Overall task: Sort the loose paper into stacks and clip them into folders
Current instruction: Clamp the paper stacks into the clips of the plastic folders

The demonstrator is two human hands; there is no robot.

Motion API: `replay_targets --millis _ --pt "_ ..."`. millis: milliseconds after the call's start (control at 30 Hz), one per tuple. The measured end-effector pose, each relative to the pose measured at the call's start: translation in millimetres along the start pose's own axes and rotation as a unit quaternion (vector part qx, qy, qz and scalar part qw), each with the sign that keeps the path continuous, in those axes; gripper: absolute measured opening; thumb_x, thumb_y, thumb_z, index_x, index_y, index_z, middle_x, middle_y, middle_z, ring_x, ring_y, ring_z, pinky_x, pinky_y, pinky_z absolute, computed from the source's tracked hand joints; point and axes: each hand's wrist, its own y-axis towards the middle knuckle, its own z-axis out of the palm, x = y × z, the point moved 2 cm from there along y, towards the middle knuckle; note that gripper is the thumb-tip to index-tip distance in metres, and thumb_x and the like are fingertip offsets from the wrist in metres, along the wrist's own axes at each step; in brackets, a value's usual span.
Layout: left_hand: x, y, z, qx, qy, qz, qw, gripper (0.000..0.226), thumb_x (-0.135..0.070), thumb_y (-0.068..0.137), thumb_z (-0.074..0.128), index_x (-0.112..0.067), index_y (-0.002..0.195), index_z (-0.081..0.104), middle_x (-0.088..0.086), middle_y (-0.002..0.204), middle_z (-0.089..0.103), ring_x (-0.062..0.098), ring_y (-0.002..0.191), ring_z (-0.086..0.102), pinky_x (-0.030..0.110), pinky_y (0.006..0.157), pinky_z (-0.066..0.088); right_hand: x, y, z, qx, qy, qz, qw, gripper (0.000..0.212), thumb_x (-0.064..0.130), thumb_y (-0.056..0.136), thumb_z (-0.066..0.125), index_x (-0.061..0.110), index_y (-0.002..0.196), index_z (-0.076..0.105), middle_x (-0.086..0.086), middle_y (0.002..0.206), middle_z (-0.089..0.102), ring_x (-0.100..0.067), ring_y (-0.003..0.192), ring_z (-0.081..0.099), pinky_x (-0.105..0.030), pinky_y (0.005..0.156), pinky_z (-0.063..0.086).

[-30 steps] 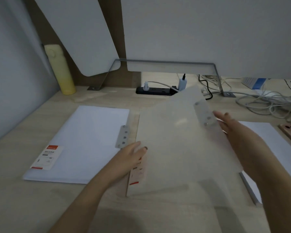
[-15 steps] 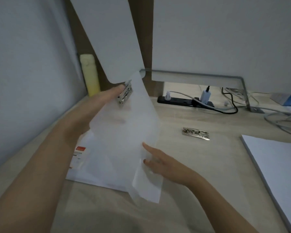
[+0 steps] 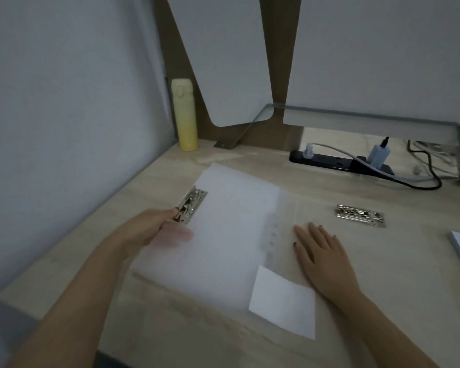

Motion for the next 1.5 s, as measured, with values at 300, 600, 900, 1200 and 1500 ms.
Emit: replay_targets --millis 300,600,900,1200,1500 --pt "27 10 -3 0.013 -0.091 -0.007 0.996 0.033 -0.016 0.097 0.04 0.002 0.092 0.067 0.004 0.069 0.074 0.008 0.058 0.069 0.015 0.056 0.052 1 0 2 -0.018 0.008 -0.006 1.0 0.048 0.04 0.098 0.022 0.032 0.145 0.026 0.001 0.157 0.018 -0.017 0.146 0.011 -0.034 0.117 0.004" --pt "27 16 0 0.014 -0.102 -0.046 0.994 0.033 -0.019 0.096 0.04 -0.001 0.088 0.067 0.002 0.061 0.073 0.009 0.047 0.065 0.012 0.042 0.047 2 0 3 -0.015 0.006 0.001 1.0 0.049 0.041 0.097 0.02 0.031 0.144 0.026 0.0 0.157 0.019 -0.017 0.146 0.011 -0.034 0.117 0.005" --pt "25 17 -7 0.001 -0.057 -0.031 0.998 0.028 -0.022 0.094 0.045 -0.009 0.1 0.069 -0.003 0.074 0.075 0.006 0.057 0.067 0.014 0.05 0.049 3 -1 1 -0.021 0.009 0.002 1.0 0.048 0.04 0.098 0.021 0.03 0.145 0.026 -0.001 0.157 0.018 -0.018 0.146 0.011 -0.035 0.117 0.005" --pt "1 24 6 -0.086 -0.02 0.031 0.996 0.066 -0.067 0.083 0.045 -0.009 0.106 0.065 0.007 0.109 0.066 0.019 0.099 0.059 0.027 0.091 0.042 2 -1 2 -0.025 0.003 0.002 1.0 0.049 0.039 0.098 0.02 0.03 0.146 0.025 -0.001 0.157 0.019 -0.018 0.146 0.012 -0.034 0.117 0.005" --pt "-38 43 32 -0.206 0.02 0.11 0.972 0.034 -0.039 0.095 0.04 -0.016 0.087 0.064 0.003 0.091 0.061 0.019 0.084 0.056 0.027 0.066 0.039 0 2 7 -0.038 0.008 0.001 0.999 0.084 0.055 0.073 -0.007 0.03 0.145 0.028 -0.001 0.156 0.022 -0.018 0.145 0.014 -0.035 0.117 0.005"
